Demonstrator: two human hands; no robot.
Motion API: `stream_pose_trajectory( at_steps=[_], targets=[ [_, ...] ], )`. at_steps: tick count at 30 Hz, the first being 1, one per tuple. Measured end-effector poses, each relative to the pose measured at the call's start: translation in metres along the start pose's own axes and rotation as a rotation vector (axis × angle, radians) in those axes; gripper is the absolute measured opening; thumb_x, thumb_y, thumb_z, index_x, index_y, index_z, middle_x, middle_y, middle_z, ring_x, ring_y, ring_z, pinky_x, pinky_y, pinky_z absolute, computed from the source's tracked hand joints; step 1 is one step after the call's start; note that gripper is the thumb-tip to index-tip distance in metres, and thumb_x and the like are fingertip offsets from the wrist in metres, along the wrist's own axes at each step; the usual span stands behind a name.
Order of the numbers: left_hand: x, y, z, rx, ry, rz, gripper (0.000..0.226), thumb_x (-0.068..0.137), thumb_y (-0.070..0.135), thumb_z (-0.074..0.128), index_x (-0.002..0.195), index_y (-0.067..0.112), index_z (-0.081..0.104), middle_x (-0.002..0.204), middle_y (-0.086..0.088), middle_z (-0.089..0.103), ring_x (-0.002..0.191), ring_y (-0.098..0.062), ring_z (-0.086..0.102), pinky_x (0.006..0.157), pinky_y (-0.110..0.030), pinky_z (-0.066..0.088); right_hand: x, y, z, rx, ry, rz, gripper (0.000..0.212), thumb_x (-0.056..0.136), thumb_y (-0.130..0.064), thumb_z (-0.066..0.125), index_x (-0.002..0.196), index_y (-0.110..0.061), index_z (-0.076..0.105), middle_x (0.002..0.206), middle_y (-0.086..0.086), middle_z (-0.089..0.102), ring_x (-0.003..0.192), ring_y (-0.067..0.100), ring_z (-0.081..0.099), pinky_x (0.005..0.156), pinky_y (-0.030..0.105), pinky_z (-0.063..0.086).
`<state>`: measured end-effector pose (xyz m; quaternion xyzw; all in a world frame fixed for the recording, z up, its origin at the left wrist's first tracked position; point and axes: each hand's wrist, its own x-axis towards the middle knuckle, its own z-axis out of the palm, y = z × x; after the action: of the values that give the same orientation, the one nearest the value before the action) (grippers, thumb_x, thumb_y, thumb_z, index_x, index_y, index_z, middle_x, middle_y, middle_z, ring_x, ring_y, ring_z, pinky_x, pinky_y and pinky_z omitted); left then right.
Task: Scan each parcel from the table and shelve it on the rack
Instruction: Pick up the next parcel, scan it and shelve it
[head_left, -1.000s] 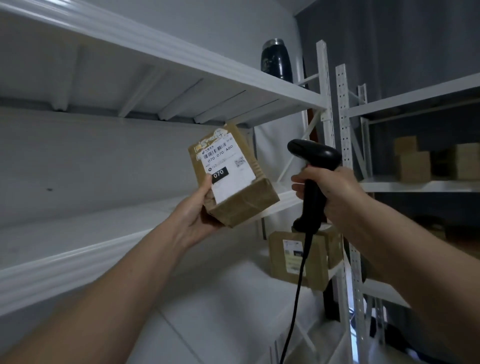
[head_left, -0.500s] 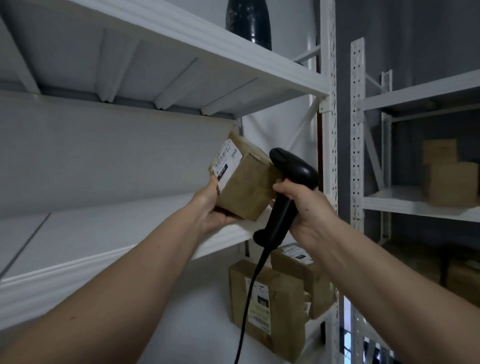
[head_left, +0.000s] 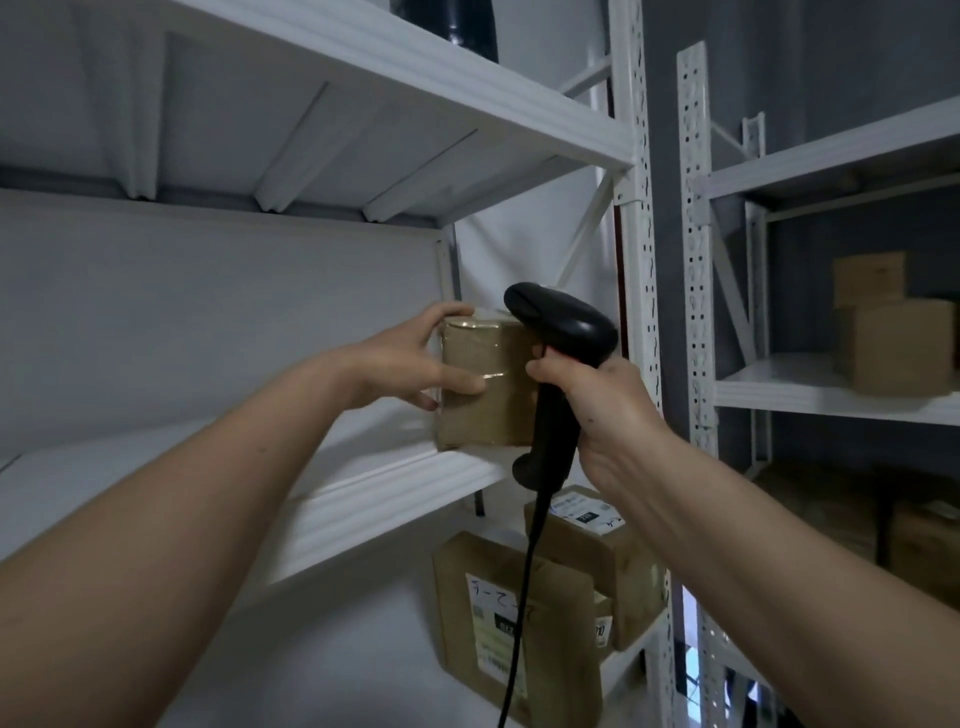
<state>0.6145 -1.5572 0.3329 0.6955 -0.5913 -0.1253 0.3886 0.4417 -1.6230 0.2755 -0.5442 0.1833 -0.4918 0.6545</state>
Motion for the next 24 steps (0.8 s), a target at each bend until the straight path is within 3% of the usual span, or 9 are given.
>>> stream_pose_trajectory(
  at_steps=[2, 5, 9, 14, 19, 24],
  targets=[
    [0.016, 0.002, 0.015, 0.073, 0.107, -0.002, 0.073, 0.079, 0.021, 0.078, 0.139, 0.033, 0.036, 0.133, -0.005, 0.045, 0.109, -0.027, 0.058, 0.081, -0.044, 0.059, 0.002, 0.004, -0.003, 0.004, 0.022, 0.012, 0.031, 0.084, -0.009, 0.067, 0.115, -0.013, 0.062, 0.096, 0.004, 0.064, 0.091, 0.020, 0.061, 0.067, 0.031, 0.046],
    [0.050, 0.004, 0.037, 0.230, 0.203, 0.011, 0.075, 0.076, 0.038, 0.079, 0.138, 0.030, 0.037, 0.130, -0.008, 0.041, 0.103, -0.029, 0.058, 0.076, -0.042, 0.060, 0.005, 0.013, -0.017, 0.021, 0.102, 0.062, 0.026, 0.080, -0.006, 0.070, 0.105, -0.013, 0.063, 0.087, 0.005, 0.061, 0.084, 0.020, 0.058, 0.065, 0.030, 0.042],
    [0.096, 0.005, 0.065, 0.336, 0.298, -0.023, 0.083, 0.069, 0.051, 0.080, 0.138, 0.030, 0.037, 0.133, -0.008, 0.024, 0.109, -0.031, 0.052, 0.096, -0.043, 0.051, 0.012, 0.020, -0.044, 0.031, 0.165, 0.129, 0.023, 0.078, -0.005, 0.072, 0.098, -0.012, 0.062, 0.092, 0.010, 0.062, 0.091, 0.026, 0.060, 0.074, 0.036, 0.046],
    [0.142, 0.003, 0.095, 0.290, 0.323, 0.019, 0.081, 0.070, 0.050, 0.079, 0.136, 0.028, 0.038, 0.141, -0.003, 0.021, 0.120, -0.032, 0.047, 0.094, -0.047, 0.051, 0.029, 0.022, -0.067, 0.059, 0.252, 0.096, 0.022, 0.076, 0.000, 0.072, 0.092, -0.012, 0.061, 0.094, 0.014, 0.067, 0.093, 0.027, 0.065, 0.090, 0.043, 0.049],
    [0.173, 0.007, 0.117, 0.295, 0.380, 0.053, 0.091, 0.070, 0.052, 0.079, 0.143, 0.026, 0.031, 0.144, -0.002, 0.031, 0.126, -0.028, 0.045, 0.101, -0.041, 0.044, 0.041, 0.031, -0.076, 0.093, 0.303, 0.087, 0.019, 0.077, 0.004, 0.069, 0.090, -0.008, 0.063, 0.079, 0.011, 0.064, 0.074, 0.022, 0.063, 0.077, 0.038, 0.050],
    [0.193, 0.010, 0.138, 0.273, 0.441, 0.030, 0.100, 0.067, 0.052, 0.081, 0.143, 0.014, 0.027, 0.144, -0.005, 0.035, 0.123, -0.028, 0.048, 0.097, -0.045, 0.046, 0.050, 0.033, -0.084, 0.082, 0.336, 0.086, 0.021, 0.078, 0.003, 0.070, 0.093, -0.009, 0.062, 0.085, 0.013, 0.066, 0.075, 0.020, 0.064, 0.074, 0.034, 0.050]
  ],
)
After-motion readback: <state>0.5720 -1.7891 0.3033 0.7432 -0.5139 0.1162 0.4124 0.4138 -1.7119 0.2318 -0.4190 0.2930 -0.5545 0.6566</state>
